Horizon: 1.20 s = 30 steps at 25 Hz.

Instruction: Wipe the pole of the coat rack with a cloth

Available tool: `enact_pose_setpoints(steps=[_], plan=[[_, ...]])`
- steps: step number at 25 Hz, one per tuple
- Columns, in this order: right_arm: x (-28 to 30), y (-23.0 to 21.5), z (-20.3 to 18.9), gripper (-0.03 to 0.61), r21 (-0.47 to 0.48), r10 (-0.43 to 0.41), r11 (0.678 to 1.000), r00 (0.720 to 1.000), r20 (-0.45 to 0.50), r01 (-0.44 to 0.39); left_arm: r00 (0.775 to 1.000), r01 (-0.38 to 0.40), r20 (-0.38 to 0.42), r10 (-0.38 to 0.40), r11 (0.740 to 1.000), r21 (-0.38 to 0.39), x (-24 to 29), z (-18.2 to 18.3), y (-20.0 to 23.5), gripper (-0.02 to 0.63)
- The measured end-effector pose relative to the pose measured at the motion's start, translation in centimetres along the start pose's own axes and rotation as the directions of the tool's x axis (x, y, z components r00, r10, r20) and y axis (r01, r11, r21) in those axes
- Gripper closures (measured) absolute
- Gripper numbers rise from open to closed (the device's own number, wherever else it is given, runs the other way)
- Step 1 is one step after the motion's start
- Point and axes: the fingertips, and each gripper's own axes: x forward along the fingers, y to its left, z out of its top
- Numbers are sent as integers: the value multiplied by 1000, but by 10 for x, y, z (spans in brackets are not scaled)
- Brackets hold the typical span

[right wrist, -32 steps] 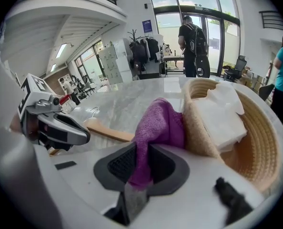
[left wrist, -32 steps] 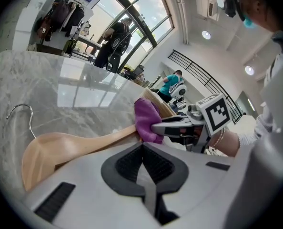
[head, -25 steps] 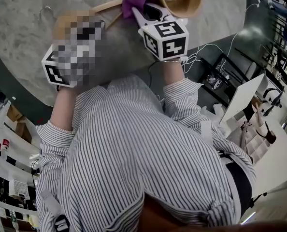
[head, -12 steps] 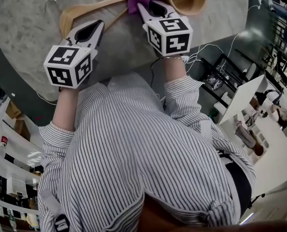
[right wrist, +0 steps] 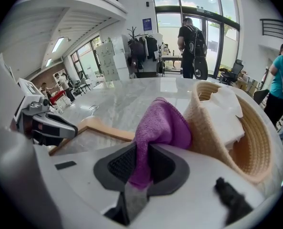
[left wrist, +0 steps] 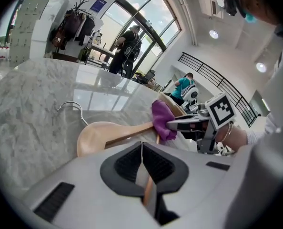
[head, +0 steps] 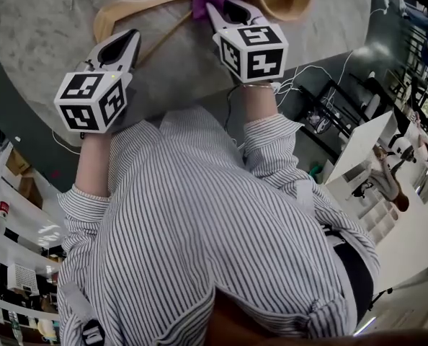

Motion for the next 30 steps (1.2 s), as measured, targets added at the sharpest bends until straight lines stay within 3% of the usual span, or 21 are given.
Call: enact_pose_setpoints(steps=[15, 18, 21, 30], plan=[[8, 30, 4, 512, -38, 23, 999, 1000, -9, -23, 988, -152, 27, 153, 987, -57, -32, -21, 37, 598], [10, 40, 7, 512, -54, 37, 998, 999, -12, -38, 986, -163, 18, 164, 984, -70, -35, -26, 42, 532], [13, 48, 10, 512, -70, 50, 996, 999, -16, -51, 985, -171, 14, 172, 982, -80, -35, -29, 44, 511], [23, 78, 18, 512, -100, 99, 990, 995, -28, -101, 985, -169, 19, 170, 984, -63, -40, -32, 45, 508]])
